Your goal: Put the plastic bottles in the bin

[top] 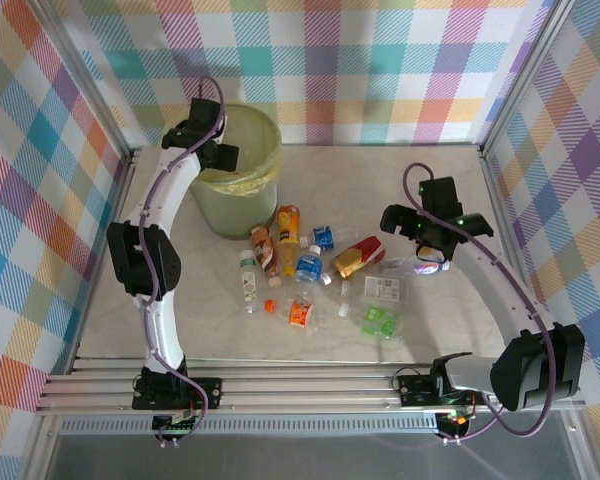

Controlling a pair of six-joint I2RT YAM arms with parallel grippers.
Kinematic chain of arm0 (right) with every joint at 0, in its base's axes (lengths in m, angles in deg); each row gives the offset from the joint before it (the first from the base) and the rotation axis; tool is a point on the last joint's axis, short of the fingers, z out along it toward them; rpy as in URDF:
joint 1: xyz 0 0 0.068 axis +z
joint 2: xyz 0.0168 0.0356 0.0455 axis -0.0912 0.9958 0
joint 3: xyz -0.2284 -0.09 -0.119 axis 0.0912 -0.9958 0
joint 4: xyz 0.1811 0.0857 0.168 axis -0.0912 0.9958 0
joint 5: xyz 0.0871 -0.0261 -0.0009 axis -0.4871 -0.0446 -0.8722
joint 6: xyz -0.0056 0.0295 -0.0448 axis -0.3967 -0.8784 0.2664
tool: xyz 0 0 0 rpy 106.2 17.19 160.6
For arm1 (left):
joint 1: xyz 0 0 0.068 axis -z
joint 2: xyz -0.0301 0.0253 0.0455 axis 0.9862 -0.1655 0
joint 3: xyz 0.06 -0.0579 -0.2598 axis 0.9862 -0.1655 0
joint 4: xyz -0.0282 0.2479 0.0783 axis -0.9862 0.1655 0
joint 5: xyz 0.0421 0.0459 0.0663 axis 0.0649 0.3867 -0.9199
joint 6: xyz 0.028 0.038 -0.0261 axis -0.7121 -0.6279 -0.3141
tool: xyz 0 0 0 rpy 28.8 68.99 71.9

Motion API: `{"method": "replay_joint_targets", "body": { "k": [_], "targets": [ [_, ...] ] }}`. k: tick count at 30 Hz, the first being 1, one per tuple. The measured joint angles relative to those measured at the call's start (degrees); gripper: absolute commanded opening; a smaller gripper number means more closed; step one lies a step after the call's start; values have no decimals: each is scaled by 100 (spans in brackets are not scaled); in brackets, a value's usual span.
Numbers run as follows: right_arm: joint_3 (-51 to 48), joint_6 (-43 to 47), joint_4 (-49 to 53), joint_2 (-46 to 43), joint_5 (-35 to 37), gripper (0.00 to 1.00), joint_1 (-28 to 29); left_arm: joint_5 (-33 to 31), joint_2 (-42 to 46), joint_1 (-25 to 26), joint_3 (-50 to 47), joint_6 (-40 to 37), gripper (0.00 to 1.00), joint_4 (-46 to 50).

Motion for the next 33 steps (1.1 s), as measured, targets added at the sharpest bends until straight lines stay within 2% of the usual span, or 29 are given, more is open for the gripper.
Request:
{"method": "replay_joint_targets", "body": {
  "k": [6, 11, 17, 25, 28, 33],
  "targets": [
    [0, 0, -2, -17, 11, 100, 0, -66, 7, 9, 74, 55, 100, 4],
    [0, -2, -42, -138, 87, 100, 0, -59, 81, 20, 74, 96, 100, 85],
    [-61, -52, -190, -581, 409, 100, 0, 24, 595, 57, 74, 315, 100, 138],
    [-262, -223, -192, -1145, 774, 100, 0, 310, 2052, 262, -345, 758, 100, -48],
    [-304, -221, -195, -1285, 789, 100, -2, 446, 2824, 354, -992, 1036, 100, -323],
    [-409, -216, -197, -1478, 743, 100, -2, 562, 4295, 415, -2612, 1749, 100, -841]
  ]
}}
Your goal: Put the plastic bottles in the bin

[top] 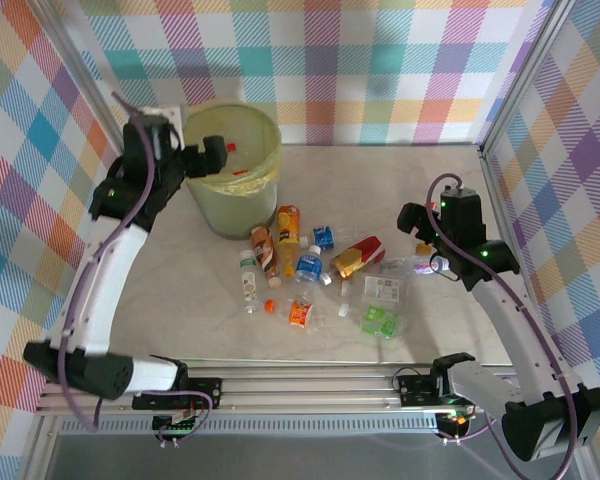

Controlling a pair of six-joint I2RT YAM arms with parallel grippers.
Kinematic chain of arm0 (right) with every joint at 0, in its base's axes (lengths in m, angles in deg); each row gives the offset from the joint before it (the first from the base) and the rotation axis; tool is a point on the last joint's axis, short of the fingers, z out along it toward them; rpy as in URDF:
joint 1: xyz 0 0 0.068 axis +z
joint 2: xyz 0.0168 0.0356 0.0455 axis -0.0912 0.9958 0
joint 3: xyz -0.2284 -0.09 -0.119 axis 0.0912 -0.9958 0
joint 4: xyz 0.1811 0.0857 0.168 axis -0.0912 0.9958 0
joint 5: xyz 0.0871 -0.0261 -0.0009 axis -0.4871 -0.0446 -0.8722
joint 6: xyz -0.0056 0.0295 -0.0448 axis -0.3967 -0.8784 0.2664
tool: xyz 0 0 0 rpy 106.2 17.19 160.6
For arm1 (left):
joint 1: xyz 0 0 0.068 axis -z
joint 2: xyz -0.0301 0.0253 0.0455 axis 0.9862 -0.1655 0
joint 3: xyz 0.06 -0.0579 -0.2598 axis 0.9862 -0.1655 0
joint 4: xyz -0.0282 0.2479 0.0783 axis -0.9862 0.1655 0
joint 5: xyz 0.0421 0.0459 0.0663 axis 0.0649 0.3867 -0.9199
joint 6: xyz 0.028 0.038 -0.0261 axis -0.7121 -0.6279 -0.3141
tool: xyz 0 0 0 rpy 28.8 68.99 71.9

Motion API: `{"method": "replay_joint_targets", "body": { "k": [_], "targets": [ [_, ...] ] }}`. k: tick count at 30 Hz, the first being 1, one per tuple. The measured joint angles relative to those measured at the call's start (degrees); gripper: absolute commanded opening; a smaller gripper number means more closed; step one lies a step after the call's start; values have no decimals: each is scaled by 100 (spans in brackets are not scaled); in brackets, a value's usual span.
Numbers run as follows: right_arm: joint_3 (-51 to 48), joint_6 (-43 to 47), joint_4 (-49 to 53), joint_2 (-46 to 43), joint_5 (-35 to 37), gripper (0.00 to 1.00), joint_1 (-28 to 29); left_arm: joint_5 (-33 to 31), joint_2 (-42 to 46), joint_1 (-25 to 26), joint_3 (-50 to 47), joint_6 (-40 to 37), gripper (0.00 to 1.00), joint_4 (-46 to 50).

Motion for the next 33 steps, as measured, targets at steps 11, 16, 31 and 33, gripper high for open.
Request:
{"method": "replay_joint_targets", "body": {
  "k": [11, 16, 31, 33],
  "targets": [
    [-133, -15, -26, -37, -181, 100, 2, 111, 2675, 24, -3602, 1871, 100, -800],
    [-350, -173, -109, -79, -219, 100, 2, 295, 3202, 31, -4603, 2507, 100, -863],
    [-417, -352, -149, 133, -243, 100, 2, 372, 2312, 1250, -5886, 3237, 99, -1816],
    [-417, -369, -149, 157, -243, 100, 2, 236, 2017, 1421, -5904, 3235, 98, -1969]
  ]
}}
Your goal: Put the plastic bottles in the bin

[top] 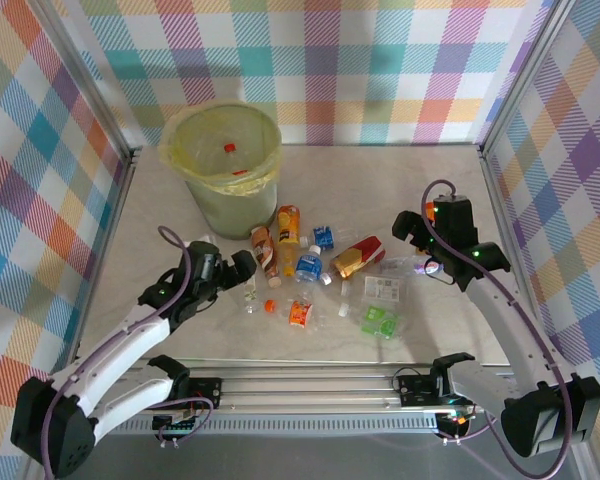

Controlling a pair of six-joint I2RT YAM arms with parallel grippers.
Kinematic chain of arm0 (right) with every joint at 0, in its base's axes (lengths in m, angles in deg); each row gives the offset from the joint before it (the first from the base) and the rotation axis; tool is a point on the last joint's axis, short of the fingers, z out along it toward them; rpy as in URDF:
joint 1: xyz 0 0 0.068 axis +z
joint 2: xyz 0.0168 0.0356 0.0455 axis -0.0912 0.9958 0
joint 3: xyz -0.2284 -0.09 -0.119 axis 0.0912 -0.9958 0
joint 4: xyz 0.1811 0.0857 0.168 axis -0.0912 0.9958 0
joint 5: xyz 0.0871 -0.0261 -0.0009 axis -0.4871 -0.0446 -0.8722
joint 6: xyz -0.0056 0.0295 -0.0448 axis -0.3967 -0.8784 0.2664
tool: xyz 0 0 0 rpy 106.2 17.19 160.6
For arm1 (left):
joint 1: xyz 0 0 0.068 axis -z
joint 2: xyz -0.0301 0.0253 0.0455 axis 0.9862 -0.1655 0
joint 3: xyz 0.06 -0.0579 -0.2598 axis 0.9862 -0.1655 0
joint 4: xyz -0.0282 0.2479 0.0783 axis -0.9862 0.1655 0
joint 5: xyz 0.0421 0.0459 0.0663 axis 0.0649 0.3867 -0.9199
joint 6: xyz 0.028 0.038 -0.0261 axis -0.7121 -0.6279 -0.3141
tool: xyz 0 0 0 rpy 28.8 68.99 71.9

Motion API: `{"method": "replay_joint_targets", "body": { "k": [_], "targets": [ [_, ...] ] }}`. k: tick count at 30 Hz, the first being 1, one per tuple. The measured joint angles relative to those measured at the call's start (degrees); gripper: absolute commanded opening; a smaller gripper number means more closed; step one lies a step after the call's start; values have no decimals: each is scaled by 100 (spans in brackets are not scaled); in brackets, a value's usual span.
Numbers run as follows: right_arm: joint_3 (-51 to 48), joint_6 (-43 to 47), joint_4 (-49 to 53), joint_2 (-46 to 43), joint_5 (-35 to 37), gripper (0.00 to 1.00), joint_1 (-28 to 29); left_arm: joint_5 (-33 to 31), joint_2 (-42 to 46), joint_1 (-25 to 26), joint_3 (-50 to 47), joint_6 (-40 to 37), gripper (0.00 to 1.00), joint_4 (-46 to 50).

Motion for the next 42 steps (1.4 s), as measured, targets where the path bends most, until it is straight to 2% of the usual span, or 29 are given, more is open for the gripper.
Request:
{"method": "replay_joint_targets", "body": {
  "k": [6, 11, 23, 38, 42],
  "targets": [
    [0, -72, 0, 35, 0, 100, 0, -243, -859, 402, -15, 2, 97, -260],
    [0, -85, 0, 87, 0, 100, 0, -538, -1344, 640, -7, 0, 92, -251],
    [0, -87, -2, 116, -2, 100, 0, -778, -2031, 708, 35, 0, 84, -518],
    [2, -109, -98, 391, -146, 100, 0, -1303, -2380, 713, 114, 219, 52, -446],
    [2, -122, -136, 450, -214, 100, 0, -1521, -2291, 713, 136, 291, 51, -87]
  ]
}}
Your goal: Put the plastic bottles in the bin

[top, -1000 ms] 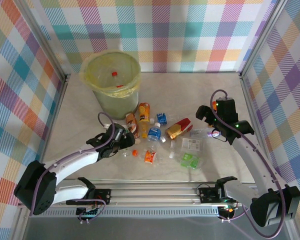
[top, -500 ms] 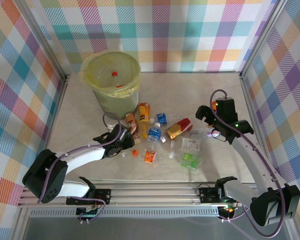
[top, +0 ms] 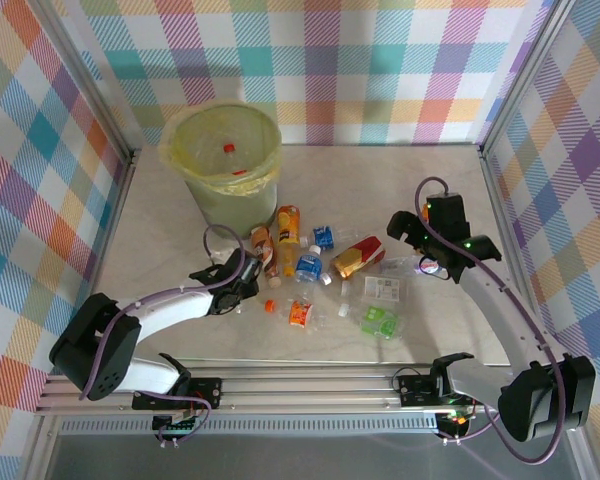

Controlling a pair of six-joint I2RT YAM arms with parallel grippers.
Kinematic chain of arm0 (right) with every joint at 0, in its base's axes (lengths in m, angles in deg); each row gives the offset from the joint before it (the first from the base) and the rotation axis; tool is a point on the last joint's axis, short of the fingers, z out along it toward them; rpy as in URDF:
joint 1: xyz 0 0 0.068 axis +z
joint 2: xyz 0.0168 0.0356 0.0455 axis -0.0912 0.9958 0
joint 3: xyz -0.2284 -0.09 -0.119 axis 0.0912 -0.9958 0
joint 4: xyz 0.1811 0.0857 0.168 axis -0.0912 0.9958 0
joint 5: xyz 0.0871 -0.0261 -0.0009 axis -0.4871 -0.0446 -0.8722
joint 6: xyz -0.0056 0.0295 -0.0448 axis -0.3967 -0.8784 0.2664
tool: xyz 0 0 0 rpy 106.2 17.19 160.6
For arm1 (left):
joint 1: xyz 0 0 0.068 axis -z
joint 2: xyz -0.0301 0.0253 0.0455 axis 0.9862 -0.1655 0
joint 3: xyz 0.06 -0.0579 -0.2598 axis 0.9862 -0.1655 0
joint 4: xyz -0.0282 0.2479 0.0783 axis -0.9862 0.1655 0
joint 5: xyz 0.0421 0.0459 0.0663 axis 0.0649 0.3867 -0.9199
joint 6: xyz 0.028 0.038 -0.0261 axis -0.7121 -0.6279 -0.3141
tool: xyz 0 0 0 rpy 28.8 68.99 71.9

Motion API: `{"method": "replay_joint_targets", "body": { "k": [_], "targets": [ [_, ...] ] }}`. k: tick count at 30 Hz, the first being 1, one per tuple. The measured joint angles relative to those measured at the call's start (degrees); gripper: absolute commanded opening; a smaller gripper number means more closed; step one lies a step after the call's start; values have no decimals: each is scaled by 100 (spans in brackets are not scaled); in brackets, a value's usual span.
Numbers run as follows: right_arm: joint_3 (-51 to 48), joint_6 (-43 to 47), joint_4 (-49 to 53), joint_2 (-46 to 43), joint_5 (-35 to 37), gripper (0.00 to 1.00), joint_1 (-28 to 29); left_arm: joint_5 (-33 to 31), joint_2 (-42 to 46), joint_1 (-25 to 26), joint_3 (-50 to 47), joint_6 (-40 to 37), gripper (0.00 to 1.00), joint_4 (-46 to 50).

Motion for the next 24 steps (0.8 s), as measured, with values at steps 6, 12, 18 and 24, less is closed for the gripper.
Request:
{"method": "replay_joint_targets", "body": {
  "k": [6, 12, 18, 24],
  "targets": [
    [0, -57, -50, 2, -50, 100, 0, -549, 1034, 0, 0, 295, 49, 922],
    [2, -98, -192, 129, -177, 100, 0, -1257, 2411, -37, 153, 361, 49, 1816],
    [2, -111, -219, 184, -256, 100, 0, -1941, 3305, -313, 957, -136, 48, 2409],
    [2, -111, -254, 184, -280, 100, 0, -2299, 3558, -492, 1867, -1091, 47, 2245]
  ]
}}
